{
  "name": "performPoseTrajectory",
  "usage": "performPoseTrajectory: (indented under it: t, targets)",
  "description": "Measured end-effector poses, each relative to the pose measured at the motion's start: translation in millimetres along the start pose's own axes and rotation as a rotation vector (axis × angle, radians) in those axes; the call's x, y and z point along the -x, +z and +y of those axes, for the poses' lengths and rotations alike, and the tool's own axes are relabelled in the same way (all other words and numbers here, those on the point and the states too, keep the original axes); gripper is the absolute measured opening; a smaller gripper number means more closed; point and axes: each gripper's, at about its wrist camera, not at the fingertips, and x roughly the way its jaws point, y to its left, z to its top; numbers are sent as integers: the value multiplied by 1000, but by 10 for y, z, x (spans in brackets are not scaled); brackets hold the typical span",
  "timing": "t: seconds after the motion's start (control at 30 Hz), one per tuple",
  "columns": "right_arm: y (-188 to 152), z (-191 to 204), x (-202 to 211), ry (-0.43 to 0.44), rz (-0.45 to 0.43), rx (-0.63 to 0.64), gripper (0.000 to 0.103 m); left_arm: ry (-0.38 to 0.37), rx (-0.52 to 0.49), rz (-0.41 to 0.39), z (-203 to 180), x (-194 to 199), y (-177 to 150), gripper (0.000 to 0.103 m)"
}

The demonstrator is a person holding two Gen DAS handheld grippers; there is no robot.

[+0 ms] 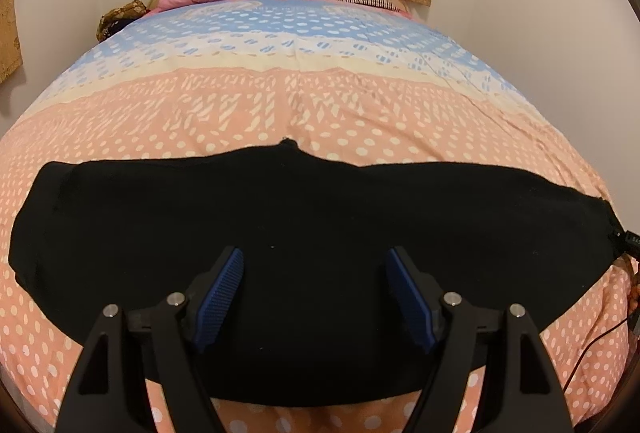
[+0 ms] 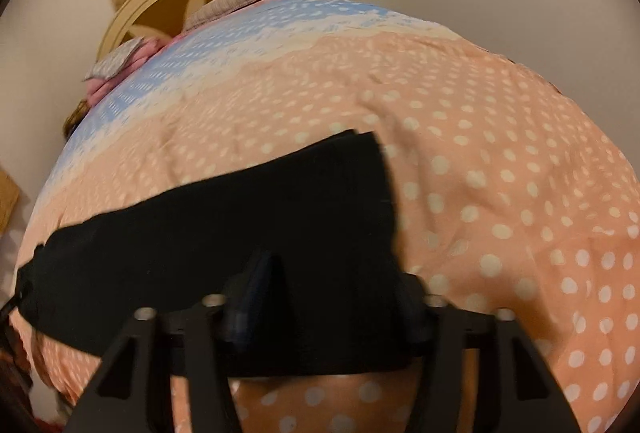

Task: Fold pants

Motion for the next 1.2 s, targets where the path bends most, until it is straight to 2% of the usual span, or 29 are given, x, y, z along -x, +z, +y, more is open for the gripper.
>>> performPoseTrajectory:
  t: [0.03, 0.1, 0.17, 0.27, 0.4, 0.5, 0.63, 0.7, 0.77, 0.8, 0.83, 0.9, 0.97, 1.0, 1.03, 1.1, 1.17, 1.2]
  targets:
    - [7, -49, 11, 1, 2, -18, 28, -4, 9, -2, 24, 7, -4, 77]
    - [4, -93, 29, 27, 14, -42, 16, -12, 27, -1, 71, 10, -15, 77]
    - [18, -34, 78, 5, 20, -44, 14, -21, 37, 1, 97, 13, -24, 77]
    - [58, 295, 305, -1, -29, -3, 13, -33, 42, -10, 132, 48, -39, 77]
    - [122, 1161, 703, 60, -107, 176, 12, -56, 63, -22, 195, 62, -38, 77]
    - [27, 1991, 846, 175, -98, 329, 12, -72, 82, -20, 245, 43, -55, 77]
    - [-342, 2874, 608, 273, -30, 502, 12, -92, 92, -14, 300, 46, -81, 77]
    - [-626, 3228, 370, 264, 4, 592, 13, -95, 96, -23, 338, 81, -83, 77]
    - [-938, 3520, 123, 195, 6, 690, 16, -94, 98, -32, 391, 112, -81, 77]
    - [-1053, 3611, 66, 158, -13, 732, 27, -92, 99, -35, 414, 117, -82, 77]
    - [-1181, 3700, 70, 113, -76, 781, 49, -88, 100, -40, 439, 118, -80, 77]
    - [-1351, 3816, 129, 87, -148, 831, 58, -82, 101, -39, 462, 92, -75, 77]
    - [-1439, 3853, 195, 186, -120, 819, 59, -89, 106, -30, 473, 53, -80, 77]
    - [-1454, 3844, 227, 259, -86, 802, 68, -97, 105, -22, 460, 25, -88, 77]
    - [-1486, 3849, 282, 334, -61, 789, 71, -100, 99, -17, 453, 17, -101, 77]
    - [-1458, 3763, 409, 485, -25, 741, 71, -99, 79, -15, 416, 7, -115, 77]
    - [-1230, 3521, 558, 655, -14, 581, 69, -91, 57, -18, 373, 11, -124, 77]
    - [-1138, 3419, 581, 686, -23, 517, 56, -92, 51, -19, 352, 11, -125, 77]
